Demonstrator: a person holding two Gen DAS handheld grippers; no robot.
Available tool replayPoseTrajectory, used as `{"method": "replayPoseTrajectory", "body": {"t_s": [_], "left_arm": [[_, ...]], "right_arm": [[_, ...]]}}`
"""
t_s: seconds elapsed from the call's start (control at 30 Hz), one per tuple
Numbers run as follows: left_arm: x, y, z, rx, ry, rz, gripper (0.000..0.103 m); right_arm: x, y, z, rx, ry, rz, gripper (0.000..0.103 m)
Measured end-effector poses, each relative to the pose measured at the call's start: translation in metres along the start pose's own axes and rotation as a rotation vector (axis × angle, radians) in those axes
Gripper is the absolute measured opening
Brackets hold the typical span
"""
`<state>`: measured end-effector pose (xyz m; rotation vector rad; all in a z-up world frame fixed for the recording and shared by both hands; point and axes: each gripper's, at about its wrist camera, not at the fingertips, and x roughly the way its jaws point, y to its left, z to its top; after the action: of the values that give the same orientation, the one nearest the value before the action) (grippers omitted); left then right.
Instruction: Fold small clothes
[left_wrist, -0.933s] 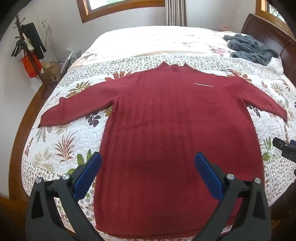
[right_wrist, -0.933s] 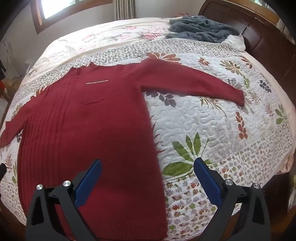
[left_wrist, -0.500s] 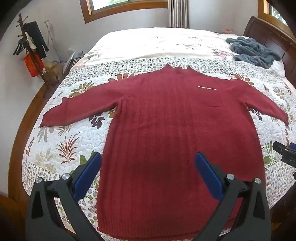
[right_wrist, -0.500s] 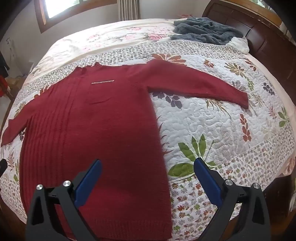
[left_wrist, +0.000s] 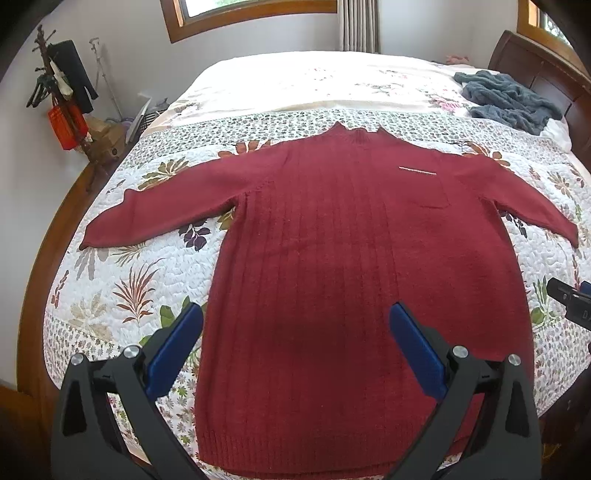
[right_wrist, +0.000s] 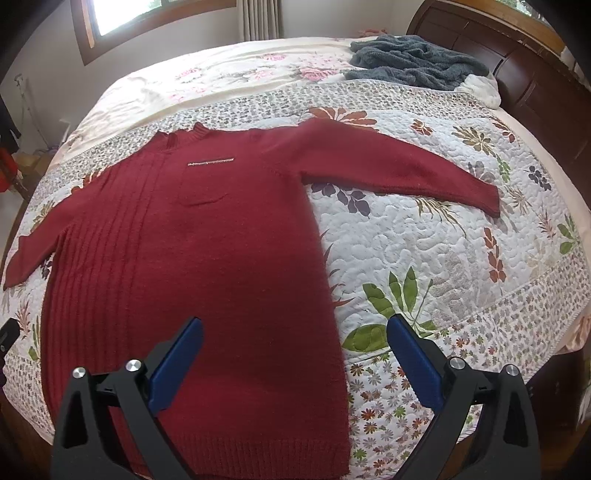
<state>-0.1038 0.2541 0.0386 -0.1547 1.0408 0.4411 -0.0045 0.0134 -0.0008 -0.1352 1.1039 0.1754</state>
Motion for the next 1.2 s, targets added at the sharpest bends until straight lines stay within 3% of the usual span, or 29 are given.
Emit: {"method": "replayPoseTrajectory", "body": {"t_s": [1.2], "left_arm": [[0.0005, -0.0010, -0.0018, 0.004, -0.001, 0.007, 0.100]], "right_arm": [[0.0022, -0.0018, 0.0006, 0.005, -0.007, -0.009, 0.099]]}}
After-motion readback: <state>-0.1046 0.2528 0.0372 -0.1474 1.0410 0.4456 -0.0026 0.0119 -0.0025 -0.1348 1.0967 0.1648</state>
